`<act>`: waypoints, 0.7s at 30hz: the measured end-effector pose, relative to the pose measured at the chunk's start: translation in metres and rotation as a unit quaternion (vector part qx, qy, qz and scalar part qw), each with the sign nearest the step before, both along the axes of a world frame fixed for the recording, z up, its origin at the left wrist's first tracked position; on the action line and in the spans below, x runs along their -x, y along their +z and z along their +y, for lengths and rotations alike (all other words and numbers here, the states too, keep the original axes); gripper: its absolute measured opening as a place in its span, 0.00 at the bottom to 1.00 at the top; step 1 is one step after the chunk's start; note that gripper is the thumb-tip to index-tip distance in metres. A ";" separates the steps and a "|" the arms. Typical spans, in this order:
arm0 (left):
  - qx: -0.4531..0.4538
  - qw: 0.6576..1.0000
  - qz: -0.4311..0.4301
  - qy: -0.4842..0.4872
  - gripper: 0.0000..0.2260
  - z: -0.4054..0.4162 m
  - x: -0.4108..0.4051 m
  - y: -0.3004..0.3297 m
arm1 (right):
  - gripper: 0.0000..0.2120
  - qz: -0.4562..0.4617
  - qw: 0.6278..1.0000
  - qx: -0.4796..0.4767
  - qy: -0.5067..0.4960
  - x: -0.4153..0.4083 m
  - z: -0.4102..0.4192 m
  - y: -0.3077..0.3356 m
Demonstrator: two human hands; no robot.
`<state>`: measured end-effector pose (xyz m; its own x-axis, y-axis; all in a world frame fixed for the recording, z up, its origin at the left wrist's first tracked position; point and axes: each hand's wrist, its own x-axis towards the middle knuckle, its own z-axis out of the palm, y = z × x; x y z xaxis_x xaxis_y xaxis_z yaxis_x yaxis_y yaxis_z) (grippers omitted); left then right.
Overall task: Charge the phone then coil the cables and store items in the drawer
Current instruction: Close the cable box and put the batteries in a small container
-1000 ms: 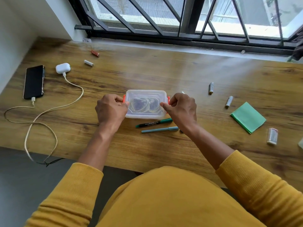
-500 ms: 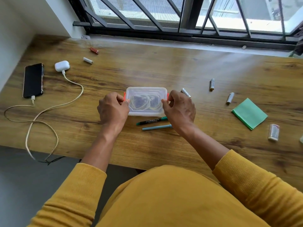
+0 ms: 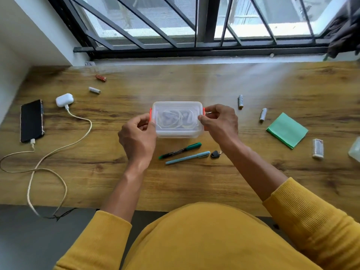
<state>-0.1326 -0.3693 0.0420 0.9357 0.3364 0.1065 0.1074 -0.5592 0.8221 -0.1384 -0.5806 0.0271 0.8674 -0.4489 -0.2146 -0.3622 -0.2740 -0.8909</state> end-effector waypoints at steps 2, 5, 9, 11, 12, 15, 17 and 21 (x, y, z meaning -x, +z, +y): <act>0.030 0.999 -0.006 -0.029 0.10 -0.015 -0.007 0.007 | 0.17 -0.023 0.999 0.001 -0.033 0.003 -0.014 0.006; 0.052 0.993 -0.003 -0.102 0.15 -0.047 -0.018 0.015 | 0.16 -0.062 0.993 0.010 -0.097 0.012 -0.038 0.016; 0.032 0.972 0.004 -0.234 0.26 -0.098 -0.031 0.021 | 0.17 -0.075 0.980 0.016 -0.182 0.022 -0.081 0.024; 0.019 0.953 0.012 -0.301 0.34 -0.127 -0.036 0.023 | 0.19 -0.078 0.973 0.008 -0.215 0.029 -0.105 0.029; 0.009 0.944 0.014 -0.330 0.38 -0.142 -0.038 0.024 | 0.20 -0.080 0.970 0.008 -0.228 0.033 -0.118 0.029; -0.021 0.922 0.009 -0.387 0.44 -0.192 -0.044 0.024 | 0.26 -0.088 0.960 0.014 -0.265 0.045 -0.157 0.037; -0.024 0.911 0.010 -0.411 0.44 -0.229 -0.049 0.023 | 0.28 -0.091 0.953 0.020 -0.289 0.054 -0.184 0.040; -0.045 0.892 0.003 -0.450 0.39 -0.309 -0.055 0.032 | 0.20 -0.082 0.941 0.020 -0.329 0.073 -0.240 0.048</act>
